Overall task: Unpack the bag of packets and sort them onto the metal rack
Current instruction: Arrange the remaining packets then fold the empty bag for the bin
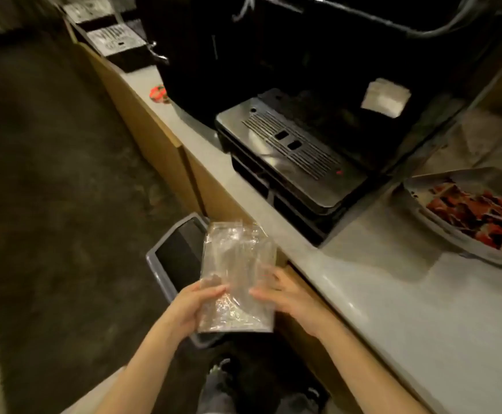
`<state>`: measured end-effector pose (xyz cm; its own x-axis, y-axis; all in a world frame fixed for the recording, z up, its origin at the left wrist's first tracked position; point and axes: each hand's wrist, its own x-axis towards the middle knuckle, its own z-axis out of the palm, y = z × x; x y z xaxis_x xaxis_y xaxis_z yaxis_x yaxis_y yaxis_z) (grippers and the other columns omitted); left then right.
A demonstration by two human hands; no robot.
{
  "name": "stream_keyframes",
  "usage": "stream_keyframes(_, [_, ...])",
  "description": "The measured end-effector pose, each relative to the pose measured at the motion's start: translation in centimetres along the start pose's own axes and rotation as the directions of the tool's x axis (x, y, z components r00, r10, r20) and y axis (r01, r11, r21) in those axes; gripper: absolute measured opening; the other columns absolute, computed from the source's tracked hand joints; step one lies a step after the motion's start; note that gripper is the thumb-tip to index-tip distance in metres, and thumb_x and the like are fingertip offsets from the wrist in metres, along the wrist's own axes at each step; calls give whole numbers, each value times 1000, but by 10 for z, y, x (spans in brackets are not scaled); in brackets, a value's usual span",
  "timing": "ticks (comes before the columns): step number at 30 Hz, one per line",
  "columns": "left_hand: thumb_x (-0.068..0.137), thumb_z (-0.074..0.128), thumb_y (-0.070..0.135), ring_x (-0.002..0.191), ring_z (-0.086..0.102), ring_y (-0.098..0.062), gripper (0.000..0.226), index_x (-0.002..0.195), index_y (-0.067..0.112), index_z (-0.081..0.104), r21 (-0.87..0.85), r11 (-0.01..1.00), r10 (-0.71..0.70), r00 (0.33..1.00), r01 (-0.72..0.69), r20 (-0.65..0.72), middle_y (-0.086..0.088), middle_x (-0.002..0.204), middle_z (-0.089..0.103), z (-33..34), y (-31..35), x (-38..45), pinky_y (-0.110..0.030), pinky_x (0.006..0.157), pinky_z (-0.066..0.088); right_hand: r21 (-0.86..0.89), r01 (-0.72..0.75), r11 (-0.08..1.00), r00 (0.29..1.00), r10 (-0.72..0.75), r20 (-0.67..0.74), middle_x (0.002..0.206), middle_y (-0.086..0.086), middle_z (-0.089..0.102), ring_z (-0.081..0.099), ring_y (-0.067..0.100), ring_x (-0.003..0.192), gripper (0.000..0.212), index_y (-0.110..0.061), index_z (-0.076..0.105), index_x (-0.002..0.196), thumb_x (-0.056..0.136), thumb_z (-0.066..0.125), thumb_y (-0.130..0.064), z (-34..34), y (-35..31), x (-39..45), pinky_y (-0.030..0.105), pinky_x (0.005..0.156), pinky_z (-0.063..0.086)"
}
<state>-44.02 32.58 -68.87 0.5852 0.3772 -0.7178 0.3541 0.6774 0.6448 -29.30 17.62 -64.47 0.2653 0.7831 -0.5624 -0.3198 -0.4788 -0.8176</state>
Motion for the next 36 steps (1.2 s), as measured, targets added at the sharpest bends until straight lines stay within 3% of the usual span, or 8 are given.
stream_keyframes(5, [72, 74, 13, 93, 67, -28, 29, 99, 6, 66, 148, 982, 158, 933, -115, -322, -11, 96, 71, -54, 0, 15, -32, 76, 55, -272, -12, 962, 957, -67, -281, 113, 4, 62, 59, 18, 102, 54, -21, 43, 130, 80, 61, -11, 71, 10, 75, 39, 91, 51])
stream_keyframes(8, [70, 76, 26, 108, 57, -26, 58, 120, 12, 51, 402, 912, 277, 840, -78, -466, -2, 112, 58, -77, 3, 27, -41, 93, 48, -359, -11, 933, 939, -114, -324, 104, 4, 65, 62, 17, 95, 51, -21, 43, 131, 84, 55, -5, 100, 13, 109, 31, 82, 52])
stream_keyframes(10, [71, 75, 30, 112, 49, -14, 75, 132, 15, 36, 583, 805, 447, 761, -112, -470, 4, 122, 45, -90, 2, 35, -34, 97, 44, -443, -22, 896, 931, -143, -335, 102, 2, 66, 63, 16, 93, 51, -24, 43, 133, 87, 53, -7, 113, 15, 129, 29, 79, 51])
stream_keyframes(13, [82, 63, 26, 107, 47, -7, 44, 123, 18, 48, 768, 610, 616, 726, -193, -306, 6, 116, 47, -101, 2, 54, -16, 87, 38, -577, -58, 815, 912, -191, -362, 110, 4, 68, 64, 18, 100, 45, -24, 45, 132, 89, 51, -11, 123, 24, 162, 34, 85, 53])
stream_keyframes(19, [93, 41, 40, 123, 46, -16, 52, 139, 21, 30, 396, 913, 171, 973, -96, -158, 0, 136, 47, -113, -13, 117, -36, 108, 34, -749, -216, 627, 940, -76, -334, 110, 7, 68, 66, 21, 98, 32, -17, 37, 125, 94, 45, -19, 133, 53, 218, 27, 72, 48])
stream_keyframes(26, [96, 34, 31, 107, 54, -20, 22, 116, 22, 35, 309, 950, 21, 979, 43, -203, -4, 115, 53, -131, -26, 159, -40, 99, 41, -785, -197, 587, 970, 4, -241, 121, 3, 54, 55, 19, 107, 27, -21, 45, 121, 94, 43, -23, 145, 89, 253, 40, 88, 50])
stream_keyframes(30, [97, 28, 32, 117, 49, -24, 44, 137, 15, 22, 235, 957, -118, 967, 172, -227, -6, 130, 45, -140, -29, 179, -37, 99, 38, -818, -241, 522, 970, 112, -214, 126, 6, 50, 50, 24, 115, 31, -16, 44, 123, 93, 45, -19, 147, 90, 271, 40, 92, 45])
stream_keyframes(36, [97, 30, 28, 99, 54, -25, 43, 132, 1, 28, 383, 889, -97, 920, 252, -379, -20, 123, 52, -148, -33, 198, -36, 85, 42, -858, -253, 447, 968, 107, -229, 150, 15, 27, 28, 27, 137, 70, -11, 9, 146, 89, 50, -9, 164, 99, 280, 39, 110, 28])
